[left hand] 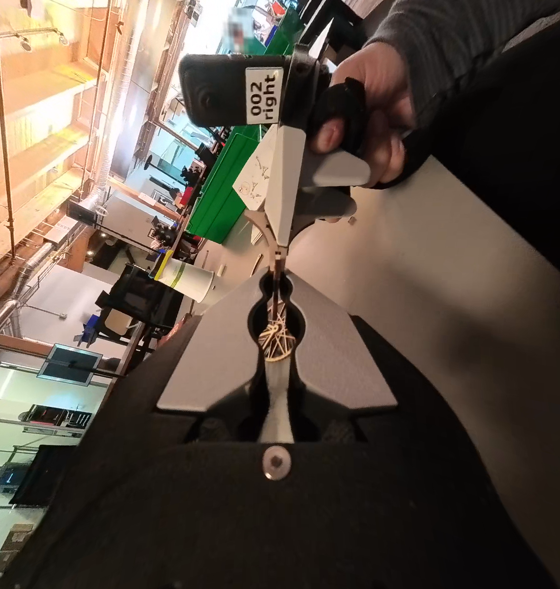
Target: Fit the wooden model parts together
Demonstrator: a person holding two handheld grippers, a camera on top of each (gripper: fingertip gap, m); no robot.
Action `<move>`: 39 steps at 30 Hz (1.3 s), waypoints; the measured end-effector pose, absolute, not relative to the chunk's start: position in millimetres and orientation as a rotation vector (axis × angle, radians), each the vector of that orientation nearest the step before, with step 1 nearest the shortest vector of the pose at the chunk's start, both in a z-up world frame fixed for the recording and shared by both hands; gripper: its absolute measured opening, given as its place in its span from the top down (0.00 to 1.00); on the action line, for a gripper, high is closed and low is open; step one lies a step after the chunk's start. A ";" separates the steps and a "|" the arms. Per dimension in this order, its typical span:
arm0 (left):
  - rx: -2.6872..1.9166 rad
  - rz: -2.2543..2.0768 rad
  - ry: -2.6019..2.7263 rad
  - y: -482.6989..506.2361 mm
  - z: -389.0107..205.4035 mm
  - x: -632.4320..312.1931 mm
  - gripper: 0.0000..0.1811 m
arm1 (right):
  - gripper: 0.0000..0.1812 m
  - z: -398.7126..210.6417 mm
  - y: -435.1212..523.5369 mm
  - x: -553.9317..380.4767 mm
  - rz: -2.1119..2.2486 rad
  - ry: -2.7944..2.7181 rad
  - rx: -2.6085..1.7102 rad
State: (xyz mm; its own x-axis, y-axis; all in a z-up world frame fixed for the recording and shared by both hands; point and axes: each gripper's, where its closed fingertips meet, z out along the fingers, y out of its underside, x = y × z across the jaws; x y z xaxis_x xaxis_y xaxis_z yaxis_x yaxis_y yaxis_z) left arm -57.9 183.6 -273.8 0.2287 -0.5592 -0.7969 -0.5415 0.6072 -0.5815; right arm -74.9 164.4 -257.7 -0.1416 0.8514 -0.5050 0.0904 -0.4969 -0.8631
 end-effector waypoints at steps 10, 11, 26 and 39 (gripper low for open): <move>-0.958 -0.213 1.377 172.3 -256.8 -69.8 0.93 | 1.00 -254.1 180.5 -62.1 1.687 -0.966 -1.560; -0.957 -0.216 1.384 171.3 -257.7 -68.8 0.94 | 1.00 -254.1 179.8 -62.4 1.688 -0.971 -1.558; -0.908 -0.168 1.426 166.8 -263.1 -64.4 0.96 | 1.00 -254.9 173.8 -64.1 1.715 -1.014 -1.554; -0.946 -0.118 1.457 172.2 -264.4 -64.8 1.00 | 1.00 -259.8 175.9 -64.5 1.727 -1.003 -1.608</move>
